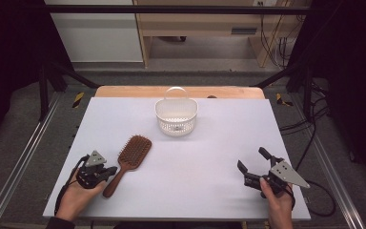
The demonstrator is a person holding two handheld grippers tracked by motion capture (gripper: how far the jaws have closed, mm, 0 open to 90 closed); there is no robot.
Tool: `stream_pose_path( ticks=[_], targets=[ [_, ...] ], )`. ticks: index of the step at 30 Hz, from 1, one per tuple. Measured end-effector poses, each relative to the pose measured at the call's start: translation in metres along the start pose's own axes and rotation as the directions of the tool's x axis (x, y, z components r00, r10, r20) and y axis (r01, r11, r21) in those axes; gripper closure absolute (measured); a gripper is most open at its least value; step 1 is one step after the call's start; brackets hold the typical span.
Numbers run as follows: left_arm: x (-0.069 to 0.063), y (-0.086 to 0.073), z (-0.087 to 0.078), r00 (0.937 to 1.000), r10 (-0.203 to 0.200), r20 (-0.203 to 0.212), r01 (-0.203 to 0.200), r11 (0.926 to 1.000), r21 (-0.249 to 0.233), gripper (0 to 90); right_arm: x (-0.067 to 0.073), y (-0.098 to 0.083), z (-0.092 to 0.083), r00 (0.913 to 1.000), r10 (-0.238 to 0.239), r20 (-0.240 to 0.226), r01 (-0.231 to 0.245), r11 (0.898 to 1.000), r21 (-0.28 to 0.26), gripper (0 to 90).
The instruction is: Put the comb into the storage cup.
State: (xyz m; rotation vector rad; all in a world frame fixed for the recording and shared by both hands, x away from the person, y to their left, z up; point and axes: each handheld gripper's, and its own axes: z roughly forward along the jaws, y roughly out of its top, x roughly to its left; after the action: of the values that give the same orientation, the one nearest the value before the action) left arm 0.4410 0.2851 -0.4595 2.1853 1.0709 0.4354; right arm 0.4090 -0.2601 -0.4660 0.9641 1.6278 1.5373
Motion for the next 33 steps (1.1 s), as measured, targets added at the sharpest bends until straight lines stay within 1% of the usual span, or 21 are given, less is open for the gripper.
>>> stream_pose_path(
  ticks=[3, 7, 9, 12, 13, 14, 15, 16, 17, 18, 19, 20, 21, 22, 23, 26, 28, 29, 30, 31, 33],
  targets=[
    [-0.004, 0.004, -0.003, 0.9997, -0.004, -0.026, 0.004, 0.9999, -0.013, 89.9, 0.0, 0.0, 0.0, 1.0, -0.004, 0.002, 0.004, 1.0, 0.004, 7.3],
    [-0.009, 0.008, -0.006, 0.9993, -0.01, -0.036, 0.009, 0.9997, -0.022, 89.9, 0.0, 0.0, 0.0, 1.0, -0.007, 0.002, 0.007, 1.0, 0.006, 7.4],
    [-0.013, 0.011, -0.008, 0.9991, -0.013, -0.041, 0.012, 0.9995, -0.028, 89.8, 0.001, -0.001, 0.001, 0.9998, -0.02, -0.001, 0.02, 1.0, 0.016, 7.1],
    [-0.017, 0.012, -0.008, 0.9985, -0.017, -0.052, 0.016, 0.9997, -0.016, 89.8, 0.002, 0.0, 0.002, 0.9993, -0.038, 0.001, 0.038, 0.999, 0.017, 7.1],
    [-0.02, 0.012, -0.01, 0.9976, -0.026, -0.064, 0.025, 0.9995, -0.019, 89.6, 0.002, 0.0, 0.002, 0.9993, -0.038, 0.007, 0.038, 0.999, 0.02, 7.1],
    [-0.02, 0.012, -0.01, 0.9976, -0.026, -0.064, 0.025, 0.9995, -0.019, 88.0, 0.002, 0.0, 0.003, 0.9988, -0.045, 0.016, 0.045, 0.999, 0.023, 7.1],
    [-0.027, 0.009, -0.015, 0.995, -0.047, -0.088, 0.044, 0.9984, -0.034, 83.7, 0.001, 0.0, 0.003, 0.9982, -0.055, 0.025, 0.054, 0.998, 0.026, 7.1],
    [-0.027, 0.009, -0.015, 0.995, -0.047, -0.088, 0.044, 0.9984, -0.034, 80.7, 0.001, 0.0, 0.003, 0.9982, -0.055, 0.025, 0.054, 0.998, 0.026, 7.1],
    [-0.033, 0.008, -0.018, 0.9911, -0.037, -0.128, 0.034, 0.999, -0.029, 76.2, 0.0, 0.0, 0.003, 0.9985, -0.049, 0.025, 0.049, 0.999, 0.021, 7.1],
    [-0.033, 0.008, -0.018, 0.9911, -0.037, -0.128, 0.034, 0.999, -0.029, 72.5, 0.0, 0.0, 0.003, 0.9988, -0.044, 0.022, 0.044, 0.999, 0.018, 7.1],
    [-0.034, 0.009, -0.019, 0.9874, -0.049, -0.151, 0.045, 0.9985, -0.031, 66.8, 0.0, 0.0, 0.002, 0.9988, -0.043, 0.02, 0.043, 0.999, 0.018, 7.0],
    [-0.034, 0.009, -0.019, 0.9874, -0.049, -0.151, 0.045, 0.9985, -0.031, 61.3, 0.0, 0.0, 0.002, 0.9988, -0.043, 0.02, 0.043, 0.999, 0.018, 7.0],
    [-0.034, 0.01, -0.018, 0.9816, -0.07, -0.178, 0.066, 0.9974, -0.029, 52.5, 0.001, 0.001, 0.001, 0.9986, -0.05, 0.019, 0.049, 0.999, 0.02, 7.0],
    [-0.034, 0.01, -0.017, 0.9776, -0.083, -0.193, 0.078, 0.9965, -0.03, 46.8, 0.001, 0.001, 0.001, 0.9984, -0.053, 0.019, 0.053, 0.998, 0.021, 7.0],
    [-0.034, 0.011, -0.017, 0.9763, -0.089, -0.197, 0.084, 0.9959, -0.032, 40.2, 0.003, 0.001, 0.0, 0.9984, -0.054, 0.018, 0.053, 0.998, 0.018, 6.9],
    [-0.034, 0.016, -0.014, 0.9744, -0.121, -0.19, 0.117, 0.9927, -0.031, 25.6, 0.005, 0.002, 0.001, 0.9978, -0.065, 0.015, 0.065, 0.998, 0.023, 6.7],
    [-0.034, 0.018, -0.013, 0.9736, -0.126, -0.19, 0.124, 0.992, -0.023, 14.7, 0.006, 0.002, 0.001, 0.9978, -0.066, 0.012, 0.065, 0.998, 0.025, 6.6],
    [-0.035, 0.022, -0.011, 0.9749, -0.122, -0.186, 0.123, 0.9924, -0.007, 12.0, 0.007, 0.001, 0.003, 0.9977, -0.067, 0.004, 0.067, 0.997, 0.029, 6.5],
    [-0.035, 0.022, -0.011, 0.9749, -0.122, -0.186, 0.123, 0.9924, -0.007, 11.5, 0.007, 0.001, 0.003, 0.9977, -0.067, 0.004, 0.067, 0.997, 0.029, 6.5],
    [-0.035, 0.025, -0.008, 0.9783, -0.113, -0.174, 0.117, 0.9931, 0.013, 9.9, 0.008, 0.001, 0.003, 0.9974, -0.073, -0.001, 0.073, 0.997, 0.036, 6.5],
    [-0.037, 0.027, -0.007, 0.98, -0.095, -0.175, 0.101, 0.9945, 0.028, 8.9, 0.009, 0.001, 0.004, 0.9968, -0.08, -0.001, 0.08, 0.996, 0.038, 6.5]
  ],
)
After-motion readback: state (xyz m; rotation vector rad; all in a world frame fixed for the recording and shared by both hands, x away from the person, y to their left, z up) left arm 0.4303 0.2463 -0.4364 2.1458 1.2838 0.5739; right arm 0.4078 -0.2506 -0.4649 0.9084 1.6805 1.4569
